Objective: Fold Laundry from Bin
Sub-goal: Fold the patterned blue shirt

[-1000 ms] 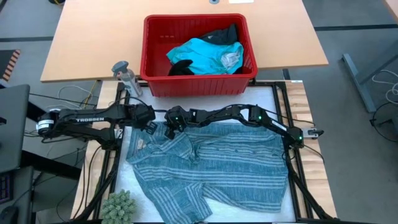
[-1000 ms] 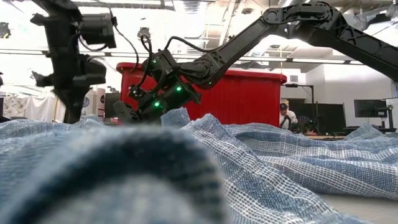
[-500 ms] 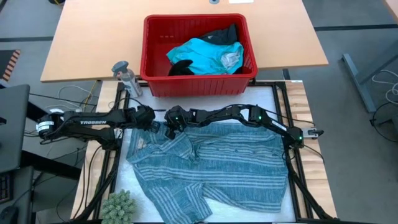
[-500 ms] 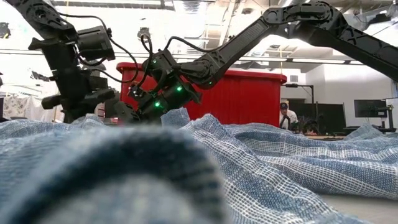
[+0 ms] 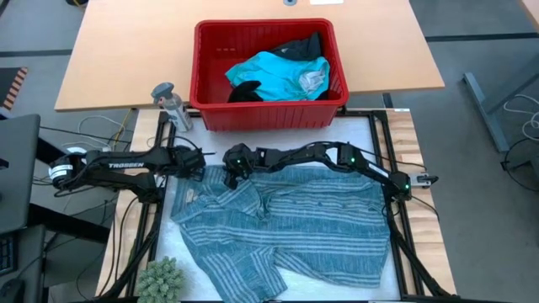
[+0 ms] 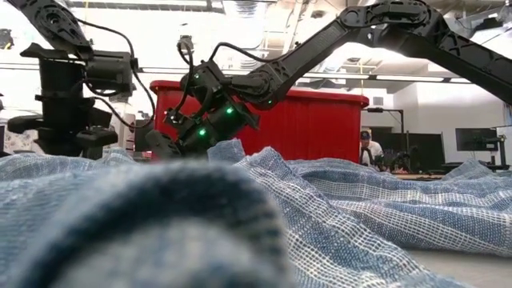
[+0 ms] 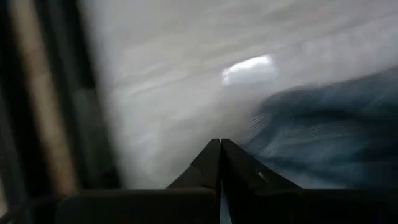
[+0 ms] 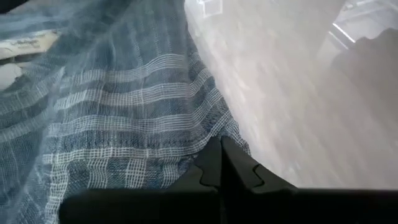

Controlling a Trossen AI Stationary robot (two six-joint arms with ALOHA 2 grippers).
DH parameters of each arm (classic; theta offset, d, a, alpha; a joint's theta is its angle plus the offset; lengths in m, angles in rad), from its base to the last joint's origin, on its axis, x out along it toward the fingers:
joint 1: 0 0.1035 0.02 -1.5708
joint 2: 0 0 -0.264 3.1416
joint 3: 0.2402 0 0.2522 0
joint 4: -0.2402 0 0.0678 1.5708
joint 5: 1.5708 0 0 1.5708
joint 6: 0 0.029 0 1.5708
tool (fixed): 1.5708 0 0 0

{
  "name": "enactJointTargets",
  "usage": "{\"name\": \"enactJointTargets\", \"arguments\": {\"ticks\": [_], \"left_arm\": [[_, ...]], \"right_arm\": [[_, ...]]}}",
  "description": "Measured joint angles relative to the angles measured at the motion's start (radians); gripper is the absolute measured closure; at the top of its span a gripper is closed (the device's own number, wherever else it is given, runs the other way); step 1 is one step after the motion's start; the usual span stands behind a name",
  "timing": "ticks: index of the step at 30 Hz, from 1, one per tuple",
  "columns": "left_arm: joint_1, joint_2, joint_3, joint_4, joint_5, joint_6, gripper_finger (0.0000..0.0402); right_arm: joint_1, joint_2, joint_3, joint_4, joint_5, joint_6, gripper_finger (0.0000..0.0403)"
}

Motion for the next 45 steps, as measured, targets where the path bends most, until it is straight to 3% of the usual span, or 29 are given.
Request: {"name": "enactJointTargets", "arguments": {"ticks": [6, 9, 16, 25, 31, 41, 45], "left_arm": [[-0.037, -0.048, 0.014, -0.019, -0.012, -0.055, 0.0401], [-0.079, -0.121, 0.047, 0.049, -0.069, -0.084, 0.0401], [-0.151, -0.269, 0.065, 0.255, -0.184, 0.003, 0.0401], [-0.150, -0.081, 0.064, 0.393, -0.122, 0.088, 0.0401], [-0.188, 0.052, 0.063, 0.390, -0.070, 0.024, 0.0401], [-0.278, 0.066, 0.061, 0.155, -0.113, -0.116, 0.0401], [-0.297, 0.066, 0.008, 0.216, -0.118, -0.165, 0.0401]], "right_arm": [[-0.005, -0.001, 0.000, -0.007, 0.007, 0.000, 0.0376], [-0.006, -0.001, -0.001, -0.007, 0.010, 0.000, 0.0376], [-0.006, -0.001, -0.001, -0.006, 0.009, -0.001, 0.0376], [-0.006, -0.001, -0.002, -0.006, 0.007, -0.003, 0.0376], [-0.006, -0.001, -0.002, -0.006, 0.006, -0.003, 0.0376], [-0.007, -0.001, -0.002, -0.008, 0.003, -0.016, 0.0376], [-0.007, -0.001, -0.002, -0.010, 0.003, -0.019, 0.0376]]}}
